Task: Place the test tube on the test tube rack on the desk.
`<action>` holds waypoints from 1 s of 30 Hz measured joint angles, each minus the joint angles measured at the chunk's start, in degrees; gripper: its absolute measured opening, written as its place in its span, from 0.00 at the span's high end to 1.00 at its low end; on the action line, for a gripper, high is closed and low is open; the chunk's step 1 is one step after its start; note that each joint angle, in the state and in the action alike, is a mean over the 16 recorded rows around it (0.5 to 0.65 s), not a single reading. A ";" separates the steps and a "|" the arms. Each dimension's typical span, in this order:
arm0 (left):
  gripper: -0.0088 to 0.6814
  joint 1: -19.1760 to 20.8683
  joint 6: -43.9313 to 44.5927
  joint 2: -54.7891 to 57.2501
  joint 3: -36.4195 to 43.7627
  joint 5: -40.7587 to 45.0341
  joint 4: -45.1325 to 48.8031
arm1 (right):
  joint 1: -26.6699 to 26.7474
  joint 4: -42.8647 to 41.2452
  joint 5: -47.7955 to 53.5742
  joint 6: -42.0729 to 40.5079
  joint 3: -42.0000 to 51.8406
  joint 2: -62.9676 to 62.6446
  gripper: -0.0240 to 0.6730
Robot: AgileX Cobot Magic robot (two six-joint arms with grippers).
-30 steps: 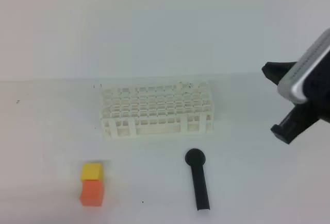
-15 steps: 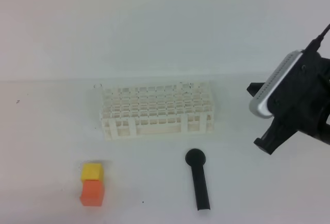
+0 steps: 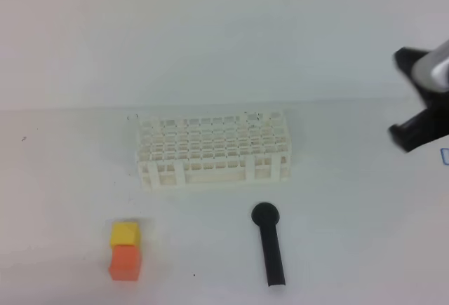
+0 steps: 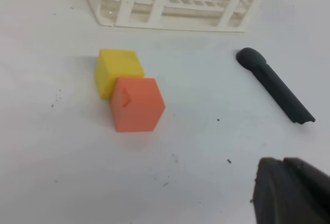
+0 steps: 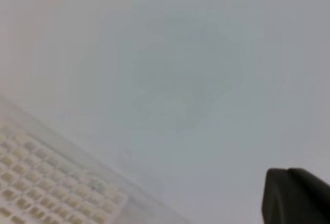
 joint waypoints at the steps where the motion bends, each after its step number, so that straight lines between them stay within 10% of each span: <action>1: 0.98 0.00 0.00 0.00 0.00 0.00 0.00 | -1.08 1.24 0.74 -1.02 0.00 -1.66 0.97; 21: 0.98 0.00 0.00 0.00 0.00 0.00 0.00 | -17.48 9.14 10.40 -7.84 0.00 -23.78 0.97; 30: 0.98 0.00 0.00 0.00 0.00 0.00 0.00 | -17.50 -3.06 10.00 12.27 0.00 -23.43 0.97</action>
